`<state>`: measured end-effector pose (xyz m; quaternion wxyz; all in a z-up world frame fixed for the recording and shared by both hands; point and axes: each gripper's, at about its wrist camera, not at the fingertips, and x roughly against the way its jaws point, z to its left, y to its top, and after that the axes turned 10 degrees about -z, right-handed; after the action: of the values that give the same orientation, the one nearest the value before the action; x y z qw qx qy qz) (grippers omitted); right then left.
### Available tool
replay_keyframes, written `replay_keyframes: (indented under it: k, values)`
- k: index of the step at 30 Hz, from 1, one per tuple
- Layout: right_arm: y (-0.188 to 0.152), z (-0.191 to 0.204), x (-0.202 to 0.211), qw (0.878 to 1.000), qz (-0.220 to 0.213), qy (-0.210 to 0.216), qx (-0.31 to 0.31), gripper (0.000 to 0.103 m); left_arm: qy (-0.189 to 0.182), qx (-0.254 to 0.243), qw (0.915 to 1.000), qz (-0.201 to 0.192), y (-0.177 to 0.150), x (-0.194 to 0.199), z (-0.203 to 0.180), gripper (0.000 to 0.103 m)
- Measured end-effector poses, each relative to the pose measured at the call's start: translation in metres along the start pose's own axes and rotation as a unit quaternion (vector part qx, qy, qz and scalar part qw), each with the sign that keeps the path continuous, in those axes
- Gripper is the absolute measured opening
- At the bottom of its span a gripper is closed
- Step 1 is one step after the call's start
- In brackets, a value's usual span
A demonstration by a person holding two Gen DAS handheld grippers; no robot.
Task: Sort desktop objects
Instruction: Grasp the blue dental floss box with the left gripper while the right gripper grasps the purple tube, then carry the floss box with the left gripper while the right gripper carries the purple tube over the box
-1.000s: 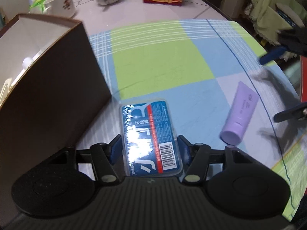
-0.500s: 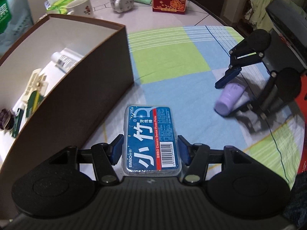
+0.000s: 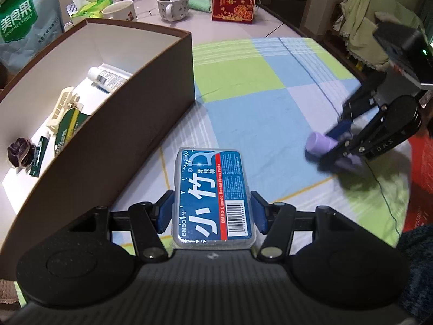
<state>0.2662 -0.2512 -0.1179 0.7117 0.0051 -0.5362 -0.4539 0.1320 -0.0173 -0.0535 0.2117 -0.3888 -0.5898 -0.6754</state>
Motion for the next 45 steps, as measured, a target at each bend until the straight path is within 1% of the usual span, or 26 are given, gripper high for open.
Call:
replay_keyframes:
  k: [2, 4, 8, 9, 13, 17, 20, 24, 26, 29, 35, 39, 45]
  values:
    - [-0.004, -0.003, 0.000, 0.997, -0.017, 0.028, -0.075, 0.030, 0.004, -0.005, 0.9999, -0.011, 0.003, 0.013, 0.014, 0.054]
    - [-0.006, 0.001, 0.001, 0.989, -0.037, 0.053, -0.131, 0.030, 0.008, -0.010, 0.9997, -0.022, 0.006, 0.026, 0.028, 0.054]
    - [0.008, 0.019, 0.002, 0.973, -0.079, 0.100, -0.192, 0.030, 0.015, -0.020, 0.9987, -0.045, 0.011, 0.053, 0.055, 0.054]
    - [0.015, 0.025, 0.002, 0.970, -0.091, 0.108, -0.197, 0.030, 0.017, -0.023, 0.9983, -0.050, 0.013, 0.059, 0.062, 0.054]
    - [0.056, 0.053, 0.002, 0.965, -0.145, 0.124, -0.182, 0.030, 0.025, -0.033, 0.9965, -0.073, 0.018, 0.085, 0.090, 0.054]
    - [0.102, 0.080, 0.006, 0.963, -0.198, 0.115, -0.143, 0.030, 0.034, -0.043, 0.9940, -0.095, 0.024, 0.111, 0.118, 0.054]
    - [0.136, 0.098, 0.005, 0.963, -0.227, 0.094, -0.108, 0.030, 0.059, -0.050, 0.9914, -0.105, 0.031, 0.113, 0.147, 0.054]
    - [0.173, 0.127, -0.001, 0.964, -0.249, 0.054, -0.068, 0.030, 0.079, -0.047, 0.9898, -0.109, 0.041, 0.105, 0.180, 0.054]
    - [0.189, 0.137, -0.005, 0.966, -0.251, 0.027, -0.051, 0.030, 0.085, -0.043, 0.9896, -0.108, 0.046, 0.097, 0.193, 0.054]
    - [0.209, 0.143, -0.020, 0.970, -0.240, -0.010, -0.030, 0.030, 0.084, -0.036, 0.9904, -0.103, 0.050, 0.082, 0.210, 0.054]
    - [0.224, 0.144, -0.046, 0.978, -0.191, -0.080, 0.015, 0.030, 0.078, -0.030, 0.9928, -0.086, 0.051, 0.051, 0.227, 0.054]
    - [0.226, 0.140, -0.064, 0.982, -0.151, -0.107, 0.044, 0.030, 0.071, -0.026, 0.9940, -0.079, 0.047, 0.041, 0.232, 0.054]
    - [0.226, 0.137, -0.089, 0.984, -0.097, -0.130, 0.076, 0.030, 0.064, -0.017, 0.9952, -0.073, 0.042, 0.030, 0.239, 0.054]
